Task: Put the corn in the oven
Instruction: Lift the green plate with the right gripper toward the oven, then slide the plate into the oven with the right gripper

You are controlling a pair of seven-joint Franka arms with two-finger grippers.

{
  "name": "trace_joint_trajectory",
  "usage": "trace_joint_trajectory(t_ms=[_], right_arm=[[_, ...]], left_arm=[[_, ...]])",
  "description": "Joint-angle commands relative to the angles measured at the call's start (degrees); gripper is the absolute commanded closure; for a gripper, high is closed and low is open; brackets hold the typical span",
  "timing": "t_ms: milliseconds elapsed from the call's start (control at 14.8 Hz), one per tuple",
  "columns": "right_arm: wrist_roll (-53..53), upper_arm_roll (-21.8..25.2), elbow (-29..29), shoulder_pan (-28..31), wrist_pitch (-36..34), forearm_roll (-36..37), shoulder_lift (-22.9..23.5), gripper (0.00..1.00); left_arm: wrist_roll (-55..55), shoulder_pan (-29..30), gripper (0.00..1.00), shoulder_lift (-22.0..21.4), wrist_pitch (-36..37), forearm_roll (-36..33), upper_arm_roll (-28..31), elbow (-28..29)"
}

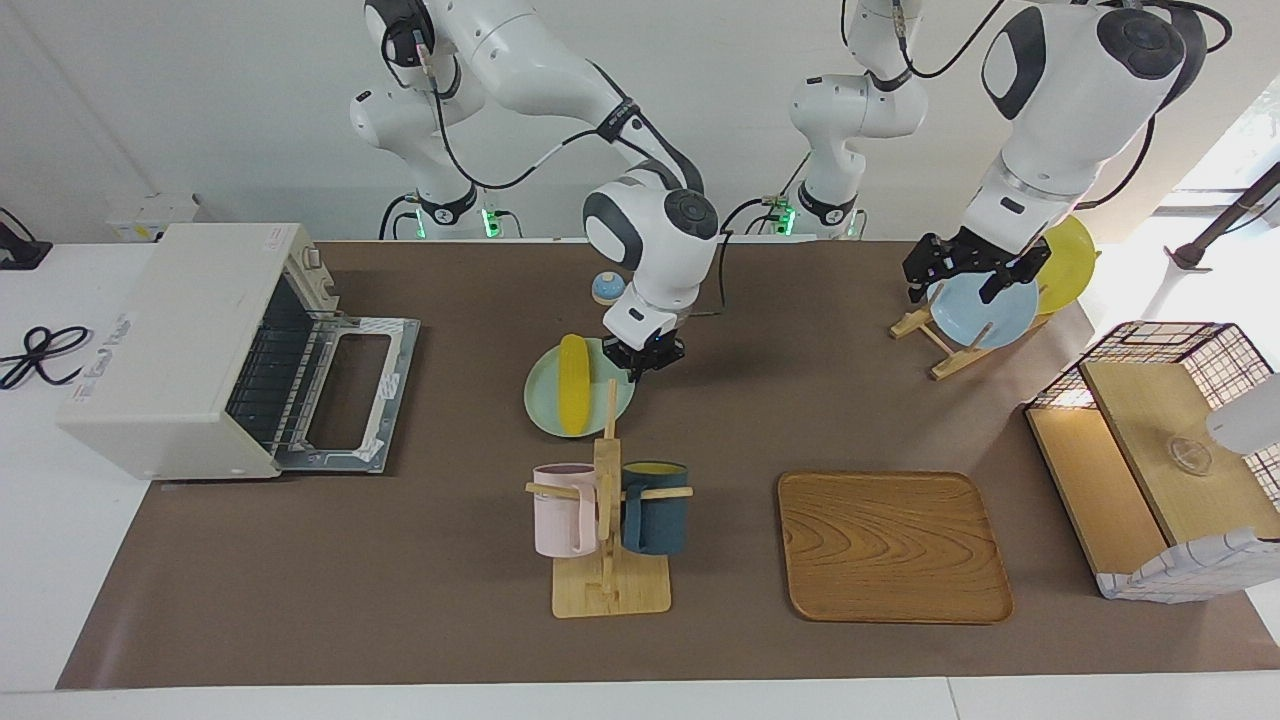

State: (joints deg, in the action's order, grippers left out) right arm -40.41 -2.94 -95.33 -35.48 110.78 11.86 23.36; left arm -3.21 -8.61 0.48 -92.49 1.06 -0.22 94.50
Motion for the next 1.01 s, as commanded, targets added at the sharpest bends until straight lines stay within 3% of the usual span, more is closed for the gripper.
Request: trace_joint_trajectory(t_ms=[0,202,472,944], right_arm=[[4.54,-0.49,-2.04,5.84,-4.15,1.15,-5.85,1.0],[9.45,-0.49,-9.67,12.51,-5.49,1.15,-13.49,1.0],[17.09,-0.4,-16.62,22.09,-6.8,1.15,-19.57,1.0],[29.85,-0.4,-22.35,35.81,-6.19,1.15,-23.8,1.0]], left_arm=[[0.75,-0.01,0.0,-0.66,1.08,-1.33,0.05,-0.28],[0.75,0.26,0.0,-0.57,1.08,-1.33,-0.3,-0.28],[0.75,0.61,0.0,-0.66,1.17,-1.33,-0.74,-0.37],[0.66,1.93,0.0,-1.01,1.08,-1.24,-2.15,0.16]])
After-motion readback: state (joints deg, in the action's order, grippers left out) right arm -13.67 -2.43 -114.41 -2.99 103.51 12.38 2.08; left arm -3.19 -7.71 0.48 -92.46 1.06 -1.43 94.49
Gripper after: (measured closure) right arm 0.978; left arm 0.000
